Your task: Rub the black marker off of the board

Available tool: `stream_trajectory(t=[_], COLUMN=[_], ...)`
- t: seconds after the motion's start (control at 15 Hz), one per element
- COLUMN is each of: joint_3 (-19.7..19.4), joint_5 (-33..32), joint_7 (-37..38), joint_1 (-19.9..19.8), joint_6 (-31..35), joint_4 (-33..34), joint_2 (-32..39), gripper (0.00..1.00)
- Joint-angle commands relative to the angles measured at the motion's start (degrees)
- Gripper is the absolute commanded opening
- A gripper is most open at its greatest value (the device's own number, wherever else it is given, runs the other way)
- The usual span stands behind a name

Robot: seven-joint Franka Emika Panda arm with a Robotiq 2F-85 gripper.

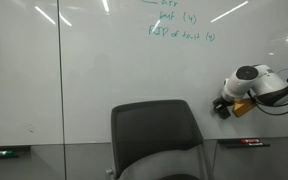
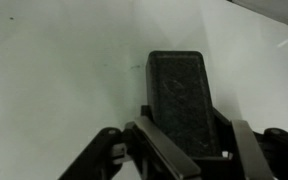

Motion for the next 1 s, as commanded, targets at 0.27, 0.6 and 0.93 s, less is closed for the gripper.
stream_trajectory(t=[0.27,0.6,0.93], joint_3=[4.8,9.4,9.7], joint_5=[34.7,50.1,53.7], joint_7=[-28.5,-36.4,-39.0], joint_1=[14.7,21.0,23.6], joint_6=[-33.4,-36.9,-21.4], joint_4=[-6.6,-9.0,-11.6], joint_2=[-7.8,-3.7,6.4], gripper=[0.33,0.33,0.33])
